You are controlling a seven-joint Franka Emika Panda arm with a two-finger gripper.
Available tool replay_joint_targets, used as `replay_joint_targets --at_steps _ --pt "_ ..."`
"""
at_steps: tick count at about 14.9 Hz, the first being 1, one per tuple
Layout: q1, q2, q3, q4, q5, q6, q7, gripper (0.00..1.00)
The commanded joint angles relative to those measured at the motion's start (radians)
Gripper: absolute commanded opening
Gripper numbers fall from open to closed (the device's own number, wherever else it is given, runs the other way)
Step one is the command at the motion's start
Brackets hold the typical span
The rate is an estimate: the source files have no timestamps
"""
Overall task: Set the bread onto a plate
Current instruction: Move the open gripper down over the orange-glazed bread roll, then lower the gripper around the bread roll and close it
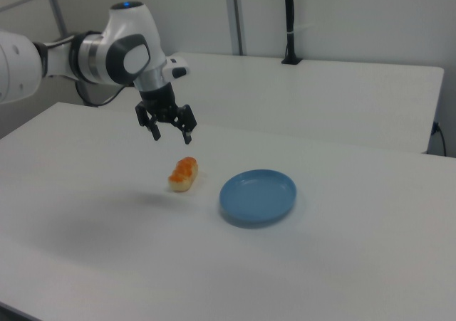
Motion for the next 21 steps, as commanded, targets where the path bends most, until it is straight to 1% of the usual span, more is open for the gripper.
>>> replay_joint_targets --at_steps 1,4,9,12,15,18,21 --pt "0.033 0.081 -0.002 -0.004 -0.011 0.095 0.021 1.00" --pt "0.033 0.135 -0.002 -0.004 -0.012 0.164 0.055 1.00" --pt "0.033 0.200 -0.001 -0.001 -0.017 0.187 0.055 1.00" --pt "0.033 0.221 0.018 -0.003 -0.020 0.253 0.079 1.00" --pt "0.030 0.253 0.019 0.000 -0.023 0.265 0.093 1.00" --pt "0.033 0.264 0.022 0.000 -0.025 0.320 0.117 1.00" --pt "0.033 0.284 0.035 0.000 -0.026 0.334 0.147 1.00"
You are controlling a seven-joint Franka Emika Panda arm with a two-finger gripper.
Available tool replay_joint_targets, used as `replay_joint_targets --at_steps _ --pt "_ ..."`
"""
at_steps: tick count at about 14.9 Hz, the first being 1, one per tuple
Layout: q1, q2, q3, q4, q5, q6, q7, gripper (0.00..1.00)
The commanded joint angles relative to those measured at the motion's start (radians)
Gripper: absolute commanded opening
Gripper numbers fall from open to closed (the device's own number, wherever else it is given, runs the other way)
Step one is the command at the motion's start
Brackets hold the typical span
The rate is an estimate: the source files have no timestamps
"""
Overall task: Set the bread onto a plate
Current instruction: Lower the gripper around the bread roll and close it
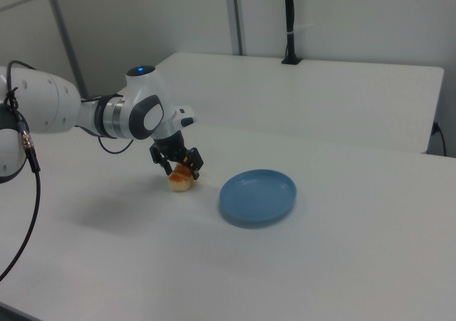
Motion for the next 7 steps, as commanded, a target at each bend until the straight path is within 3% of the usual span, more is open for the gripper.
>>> replay_joint_targets --at_steps 1,5,7 --pt "0.007 0.011 0.010 -0.002 -0.025 0.025 0.051 0.94" --pt "0.004 0.008 0.010 0.011 -0.022 0.023 0.051 0.59" --pt "-0.001 -0.004 0.010 0.012 -0.021 0.021 0.046 0.52"
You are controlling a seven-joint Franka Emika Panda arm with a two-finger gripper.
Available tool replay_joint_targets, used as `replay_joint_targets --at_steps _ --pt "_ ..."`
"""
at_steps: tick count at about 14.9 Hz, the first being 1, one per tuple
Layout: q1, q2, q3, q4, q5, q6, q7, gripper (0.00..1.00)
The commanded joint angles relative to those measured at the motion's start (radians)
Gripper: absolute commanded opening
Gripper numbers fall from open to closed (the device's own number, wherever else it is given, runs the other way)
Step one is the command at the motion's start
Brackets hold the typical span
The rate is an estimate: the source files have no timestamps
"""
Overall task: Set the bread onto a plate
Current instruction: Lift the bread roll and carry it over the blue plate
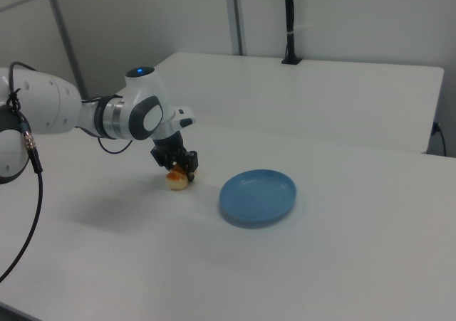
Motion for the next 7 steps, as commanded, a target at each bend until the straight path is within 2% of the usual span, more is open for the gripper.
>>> replay_joint_targets --at_steps 1,7 --pt "-0.002 -0.034 -0.001 0.001 -0.020 0.010 0.022 0.52" --pt "-0.063 -0.112 -0.009 0.000 -0.013 -0.016 0.002 0.53"
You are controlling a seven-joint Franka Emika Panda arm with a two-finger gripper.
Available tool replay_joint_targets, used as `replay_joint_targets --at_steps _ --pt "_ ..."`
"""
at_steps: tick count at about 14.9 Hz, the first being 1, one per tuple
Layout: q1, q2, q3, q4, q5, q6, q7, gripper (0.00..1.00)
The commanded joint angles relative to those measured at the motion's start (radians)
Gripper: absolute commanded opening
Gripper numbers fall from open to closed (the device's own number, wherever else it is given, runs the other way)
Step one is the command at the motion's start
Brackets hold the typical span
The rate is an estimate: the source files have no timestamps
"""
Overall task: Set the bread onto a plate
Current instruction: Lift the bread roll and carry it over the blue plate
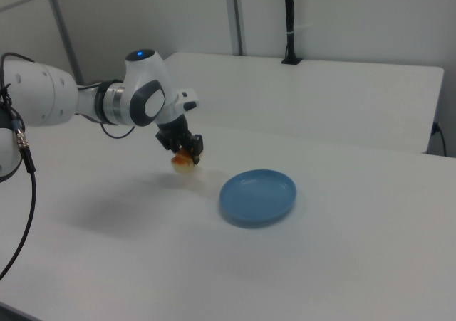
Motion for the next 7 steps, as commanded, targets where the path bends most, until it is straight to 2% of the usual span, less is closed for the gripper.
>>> replay_joint_targets --at_steps 1,4,7 --pt "-0.061 -0.064 -0.007 -0.027 -0.011 -0.015 -0.006 0.53" --pt "-0.130 -0.072 -0.022 -0.027 -0.010 -0.015 -0.030 0.55" --pt "-0.167 -0.067 -0.073 -0.032 -0.008 -0.011 -0.090 0.58"
